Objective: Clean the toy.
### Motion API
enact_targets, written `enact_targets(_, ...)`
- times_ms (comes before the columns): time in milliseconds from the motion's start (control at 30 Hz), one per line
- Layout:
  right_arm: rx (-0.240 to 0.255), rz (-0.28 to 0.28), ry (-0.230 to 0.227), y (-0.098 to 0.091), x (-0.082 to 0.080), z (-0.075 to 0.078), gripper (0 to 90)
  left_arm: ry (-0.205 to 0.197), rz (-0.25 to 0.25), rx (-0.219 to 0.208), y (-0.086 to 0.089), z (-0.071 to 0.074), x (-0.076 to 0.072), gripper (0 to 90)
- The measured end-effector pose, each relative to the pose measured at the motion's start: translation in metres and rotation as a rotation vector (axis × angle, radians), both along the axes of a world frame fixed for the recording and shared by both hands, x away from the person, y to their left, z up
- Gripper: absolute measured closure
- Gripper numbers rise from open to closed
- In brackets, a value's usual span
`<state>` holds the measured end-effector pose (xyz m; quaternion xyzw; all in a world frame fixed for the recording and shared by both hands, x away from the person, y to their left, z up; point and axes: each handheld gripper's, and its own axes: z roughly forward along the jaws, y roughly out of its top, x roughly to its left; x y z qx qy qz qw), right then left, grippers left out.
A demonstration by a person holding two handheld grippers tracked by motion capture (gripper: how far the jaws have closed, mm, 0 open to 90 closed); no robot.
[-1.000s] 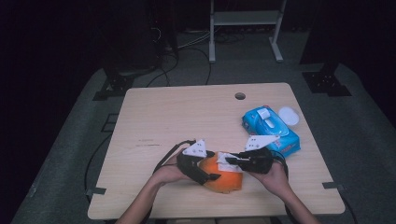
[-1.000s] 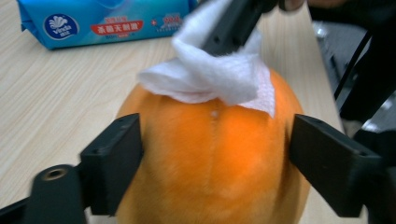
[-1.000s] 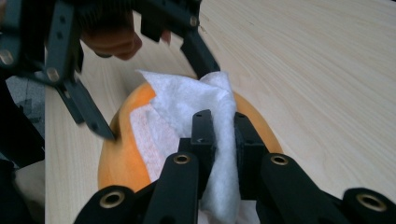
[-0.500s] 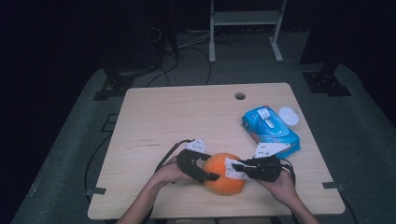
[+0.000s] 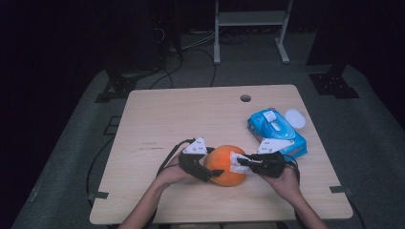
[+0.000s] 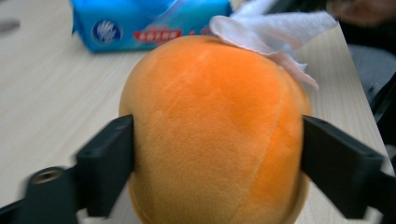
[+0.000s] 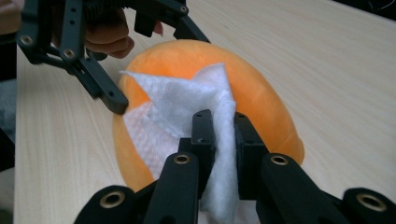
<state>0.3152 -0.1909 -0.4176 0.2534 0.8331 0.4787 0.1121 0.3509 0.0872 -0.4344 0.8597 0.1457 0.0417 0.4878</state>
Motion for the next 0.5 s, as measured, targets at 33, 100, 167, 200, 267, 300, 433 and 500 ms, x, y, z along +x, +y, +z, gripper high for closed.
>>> enact_targets(33, 0.013, -0.004, 0.008, -0.001, 0.002, -0.005, 80.7, 0.03, 0.019, -0.012, 0.002, -0.001, 0.002, 10.0)
enact_targets(100, 0.03, -0.02, 0.02, -0.005, 0.008, -0.007, 80.7, 0.054, 0.032, -0.018, 0.005, -0.001, 0.005, 9.7)
enact_targets(167, 0.029, -0.033, 0.028, -0.007, 0.011, -0.005, 80.6, 0.039, 0.033, -0.02, 0.004, -0.002, 0.004, 17.9)
enact_targets(200, 0.031, -0.034, 0.028, -0.007, 0.012, -0.004, 80.6, 0.027, 0.042, -0.016, 0.003, -0.001, 0.003, 21.1)
enact_targets(267, 0.02, -0.037, 0.006, -0.003, 0.009, -0.001, 80.8, -0.001, 0.049, -0.007, 0.0, 0.002, 0.0, 24.3)
enact_targets(300, 0.019, -0.033, -0.004, 0.0, 0.008, 0.002, 80.9, -0.017, 0.052, 0.006, -0.002, 0.004, -0.002, 25.2)
enact_targets(433, 0.023, -0.005, -0.038, 0.009, 0.002, 0.014, 81.1, -0.064, 0.043, 0.048, -0.011, 0.011, -0.011, 26.7)
enact_targets(500, 0.033, 0.018, -0.061, 0.014, -0.002, 0.021, 81.1, -0.077, 0.034, 0.056, -0.017, 0.012, -0.014, 26.9)
